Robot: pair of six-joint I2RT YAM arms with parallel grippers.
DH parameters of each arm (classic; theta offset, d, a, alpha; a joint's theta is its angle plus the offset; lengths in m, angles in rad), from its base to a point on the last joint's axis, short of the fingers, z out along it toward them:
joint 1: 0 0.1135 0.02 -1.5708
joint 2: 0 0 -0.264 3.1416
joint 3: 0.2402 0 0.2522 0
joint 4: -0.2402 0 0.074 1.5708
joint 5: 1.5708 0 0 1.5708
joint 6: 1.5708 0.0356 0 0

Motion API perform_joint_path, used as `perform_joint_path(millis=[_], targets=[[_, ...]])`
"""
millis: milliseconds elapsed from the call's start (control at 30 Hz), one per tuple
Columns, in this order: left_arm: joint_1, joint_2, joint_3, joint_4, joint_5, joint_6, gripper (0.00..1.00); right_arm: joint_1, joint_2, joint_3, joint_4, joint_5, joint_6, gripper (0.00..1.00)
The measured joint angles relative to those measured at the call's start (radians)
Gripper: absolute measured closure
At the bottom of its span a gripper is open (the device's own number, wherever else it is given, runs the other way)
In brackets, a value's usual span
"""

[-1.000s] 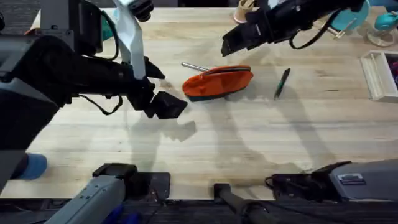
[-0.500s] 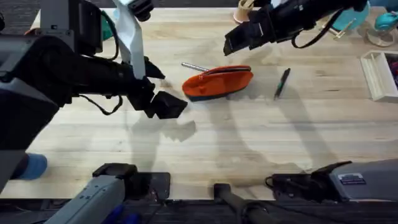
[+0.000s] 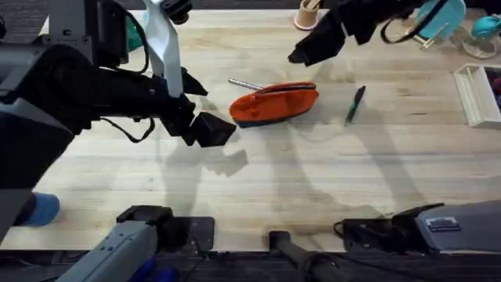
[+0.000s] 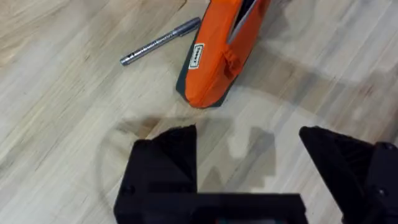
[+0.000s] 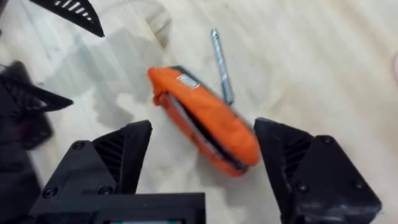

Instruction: Unzip the bag, pick up the pens from the table one at a time and place them inside, then zip the bag closed.

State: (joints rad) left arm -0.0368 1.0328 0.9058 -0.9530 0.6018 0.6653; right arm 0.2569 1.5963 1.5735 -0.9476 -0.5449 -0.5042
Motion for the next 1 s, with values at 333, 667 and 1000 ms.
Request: perform_joint_path(millis=[333,667,1000], targets=[[0.000,0.000,0.000,0.000,0.000,0.000,0.006,0.000,0.000,0.072,0.023,0.006,-0.305,0.006],[0.000,0.000,0.000,0.000,0.000,0.000,0.006,0.019,0.000,0.073,-0.027,0.006,-0.399,0.046],[0.000,0.000,0.000,0.000,0.000,0.000,0.006,0.033,0.000,0.073,-0.055,0.006,-0.493,0.627]])
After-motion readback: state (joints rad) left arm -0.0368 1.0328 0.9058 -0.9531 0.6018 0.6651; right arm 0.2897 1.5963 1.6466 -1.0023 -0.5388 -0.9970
